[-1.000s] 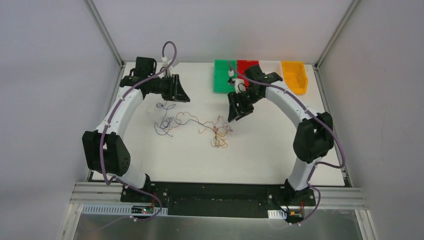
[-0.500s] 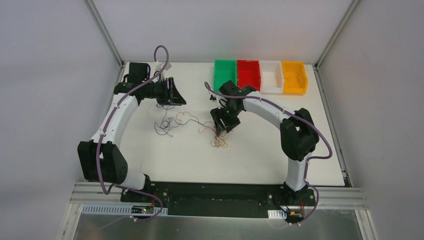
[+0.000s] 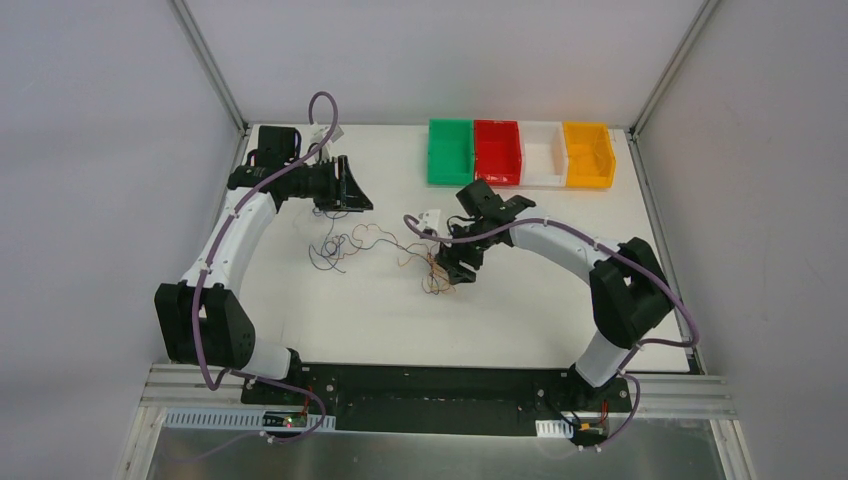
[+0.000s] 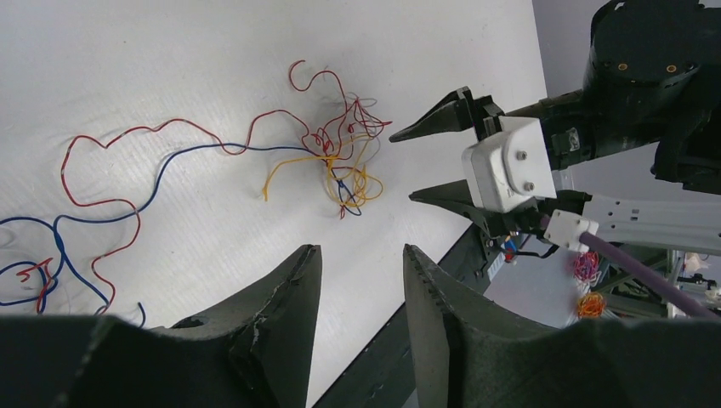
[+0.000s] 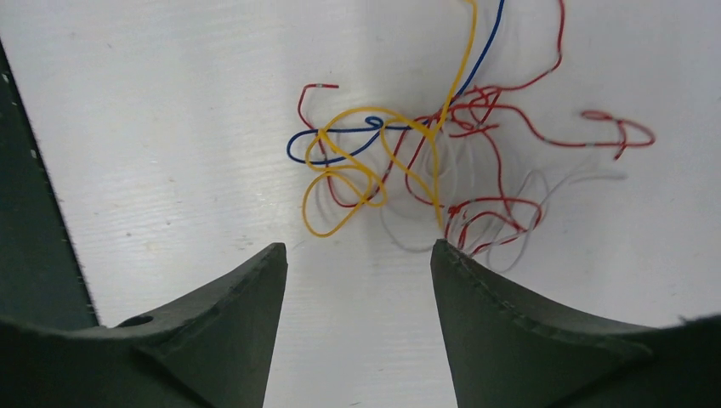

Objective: Untangle the cables

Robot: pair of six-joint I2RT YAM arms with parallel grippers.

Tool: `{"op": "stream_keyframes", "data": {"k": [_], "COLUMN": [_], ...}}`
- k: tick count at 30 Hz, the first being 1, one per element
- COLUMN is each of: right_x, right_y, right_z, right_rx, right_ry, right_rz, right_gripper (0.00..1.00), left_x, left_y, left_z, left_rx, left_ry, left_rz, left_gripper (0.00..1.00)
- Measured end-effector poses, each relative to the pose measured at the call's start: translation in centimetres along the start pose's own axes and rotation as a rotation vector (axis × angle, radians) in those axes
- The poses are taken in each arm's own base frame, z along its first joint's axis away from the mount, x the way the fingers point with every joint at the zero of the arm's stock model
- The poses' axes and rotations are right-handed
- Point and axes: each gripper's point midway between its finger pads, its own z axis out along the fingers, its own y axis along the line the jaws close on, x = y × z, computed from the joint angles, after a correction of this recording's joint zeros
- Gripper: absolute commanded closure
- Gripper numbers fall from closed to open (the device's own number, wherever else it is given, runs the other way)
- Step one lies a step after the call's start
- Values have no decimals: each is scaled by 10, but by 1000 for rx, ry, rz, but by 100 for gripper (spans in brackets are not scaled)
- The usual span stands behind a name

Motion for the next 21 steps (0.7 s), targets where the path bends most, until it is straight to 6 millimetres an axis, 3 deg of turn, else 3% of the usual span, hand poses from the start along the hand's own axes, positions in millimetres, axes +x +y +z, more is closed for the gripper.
{"op": "stream_keyframes", "data": {"k": [6,16,21], "right_x": [-10,-27,-17], "right_y": [-10,-13,-15], "right_z": [13,35,49], "right_rx": [0,16,-7], "right_ry": [-80,-143,-112], "right_rz": [-241,-441,-474], "right_gripper": [36,46,52], "left_x": [0,6,6], "left_y": [-2,1,1], "left_z": [-2,-1,-1], "left_rx": [1,-6,-7], "left_ry": [-7,1,1], "left_rz": [7,-4,-4], "left_gripper": [58,58,58]}}
